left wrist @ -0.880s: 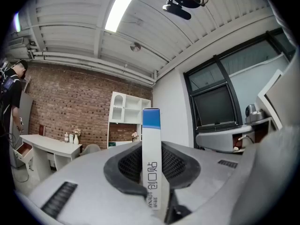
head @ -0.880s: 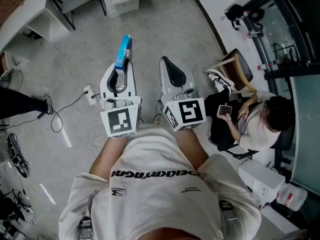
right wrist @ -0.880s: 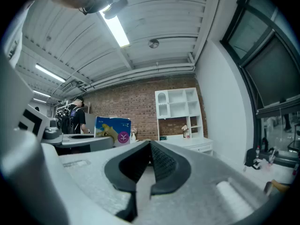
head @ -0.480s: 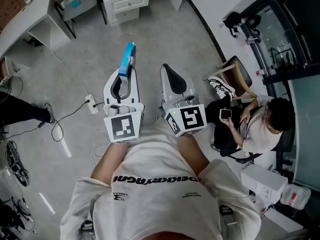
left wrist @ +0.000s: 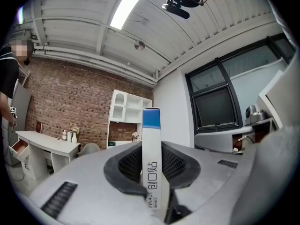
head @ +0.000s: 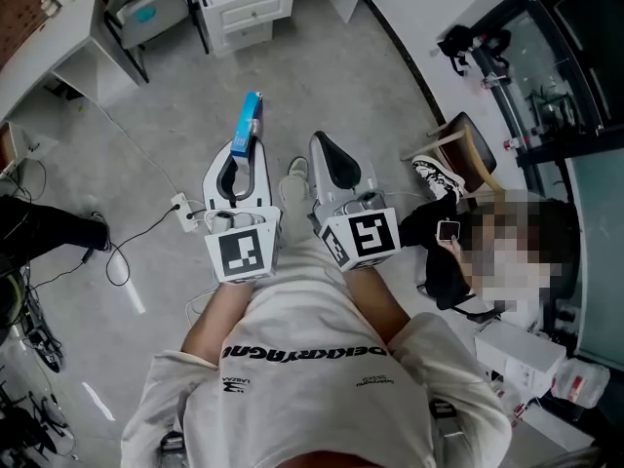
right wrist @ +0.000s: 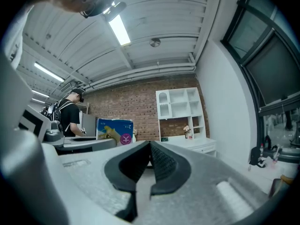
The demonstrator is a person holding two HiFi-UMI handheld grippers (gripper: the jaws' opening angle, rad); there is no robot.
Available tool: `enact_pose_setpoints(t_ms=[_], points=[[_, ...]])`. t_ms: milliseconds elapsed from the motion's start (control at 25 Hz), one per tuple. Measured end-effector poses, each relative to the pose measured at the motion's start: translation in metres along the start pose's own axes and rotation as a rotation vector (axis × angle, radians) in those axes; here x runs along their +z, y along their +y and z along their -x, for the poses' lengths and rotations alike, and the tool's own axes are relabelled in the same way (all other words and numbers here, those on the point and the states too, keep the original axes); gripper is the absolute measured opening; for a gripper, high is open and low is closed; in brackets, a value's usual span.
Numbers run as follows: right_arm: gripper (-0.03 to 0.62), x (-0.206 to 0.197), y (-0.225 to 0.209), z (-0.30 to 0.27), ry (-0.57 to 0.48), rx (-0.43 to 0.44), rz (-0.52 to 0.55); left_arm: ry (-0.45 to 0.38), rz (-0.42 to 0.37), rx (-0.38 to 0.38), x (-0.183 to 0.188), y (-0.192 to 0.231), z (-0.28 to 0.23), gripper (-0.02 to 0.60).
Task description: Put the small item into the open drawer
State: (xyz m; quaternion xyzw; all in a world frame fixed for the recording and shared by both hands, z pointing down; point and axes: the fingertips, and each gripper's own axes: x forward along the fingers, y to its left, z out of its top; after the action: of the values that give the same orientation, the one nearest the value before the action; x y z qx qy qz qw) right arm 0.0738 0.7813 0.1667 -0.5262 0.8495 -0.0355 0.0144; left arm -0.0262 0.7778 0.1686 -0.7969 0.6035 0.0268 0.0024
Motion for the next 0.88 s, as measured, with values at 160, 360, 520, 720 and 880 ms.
enact_pose_setpoints(t_ms=[160,360,520,720,880], points=[[0.0,-0.009,-0.011,-0.044,0.006,0.015,-0.008,0.016,0.001,0.006,-0.009,0.018,-0.04,0.071],[0.0,-0.018,-0.049,-0.123,0.004,0.027,-0.037,0.035,-0.029,0.025,-0.022,0.045,-0.117,0.071],[0.0,-0.018,-0.092,-0.201,0.005,0.024,-0.048,0.045,-0.051,0.035,-0.039,0.068,-0.202,0.071],[0.0,-0.014,-0.157,-0.292,0.021,0.027,-0.058,0.063,-0.055,0.038,-0.045,0.084,-0.311,0.071],[0.0,-0.012,-0.2,-0.356,0.042,0.026,-0.069,0.103,-0.056,0.034,-0.047,0.096,-0.387,0.071]])
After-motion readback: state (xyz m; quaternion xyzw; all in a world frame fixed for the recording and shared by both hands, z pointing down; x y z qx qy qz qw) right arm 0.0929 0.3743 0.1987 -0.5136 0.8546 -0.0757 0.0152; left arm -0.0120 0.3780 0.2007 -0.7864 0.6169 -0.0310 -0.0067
